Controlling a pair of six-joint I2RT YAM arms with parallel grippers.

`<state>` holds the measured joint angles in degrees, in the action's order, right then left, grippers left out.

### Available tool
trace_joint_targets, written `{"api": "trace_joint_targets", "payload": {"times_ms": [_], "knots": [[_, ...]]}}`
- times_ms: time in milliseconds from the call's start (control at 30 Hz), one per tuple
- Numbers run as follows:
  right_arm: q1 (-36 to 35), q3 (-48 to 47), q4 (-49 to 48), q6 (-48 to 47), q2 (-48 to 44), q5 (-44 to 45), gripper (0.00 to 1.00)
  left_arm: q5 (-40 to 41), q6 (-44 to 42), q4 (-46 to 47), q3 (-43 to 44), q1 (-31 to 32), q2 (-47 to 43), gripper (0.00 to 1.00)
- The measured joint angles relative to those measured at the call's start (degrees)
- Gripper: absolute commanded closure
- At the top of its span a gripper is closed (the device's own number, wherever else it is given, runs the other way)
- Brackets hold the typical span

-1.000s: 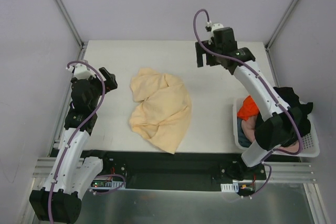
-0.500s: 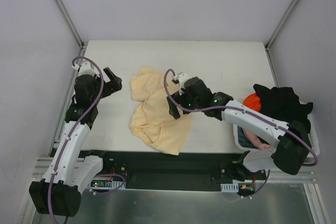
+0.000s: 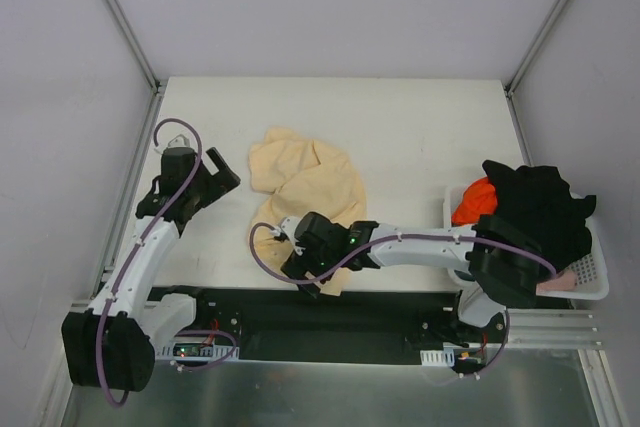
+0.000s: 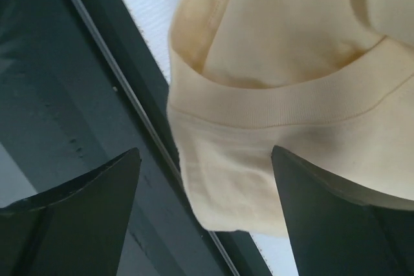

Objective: Fold and stack the t-shirts
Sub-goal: Flatten out the tshirt

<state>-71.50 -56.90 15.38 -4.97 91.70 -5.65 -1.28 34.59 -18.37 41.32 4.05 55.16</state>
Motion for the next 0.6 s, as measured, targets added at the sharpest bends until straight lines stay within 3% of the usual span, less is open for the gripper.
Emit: {"api": "trace_joint_targets", "payload": {"times_ms": [33,100,133,167,200,267,433,600], "knots": [[0.0,-0.3,-0.2,0.0,1.6,0.0,0.19,-0.1,0.3,-0.4,0.0,0.0,1.2,0.01],[-0.1,-1.2,-0.3,0.0,4.3,0.3,0.32,0.0,0.5,-1.4,0.2,0.0,3.7,0.01],[-0.3,-1.6,-0.3,0.0,5.4,0.6,0.49,0.0,0.6,-2.0,0.5,0.0,4.9,0.01],[-0.5,-1.7,-0.3,-0.1,6.1,1.1,0.78,0.0,0.6,-2.4,0.8,0.0,5.9,0.01],[-0.7,-1.9,-0.2,0.2,6.7,2.4,0.85,0.0,0.6,-2.8,1.2,0.0,7.0,0.01],[-1.0,-2.2,0.1,1.7,7.3,7.0,0.93,0.0,0.6,-3.5,2.3,0.0,8.8,0.01],[0.4,-1.5,1.4,5.7,4.6,14.3,0.98,-0.3,0.6,-3.9,5.7,0.0,13.7,0.01],[6.7,2.8,2.2,9.3,-8.0,18.6,0.99,-3.0,0.6,-3.8,10.0,0.0,20.4,0.03]]}}
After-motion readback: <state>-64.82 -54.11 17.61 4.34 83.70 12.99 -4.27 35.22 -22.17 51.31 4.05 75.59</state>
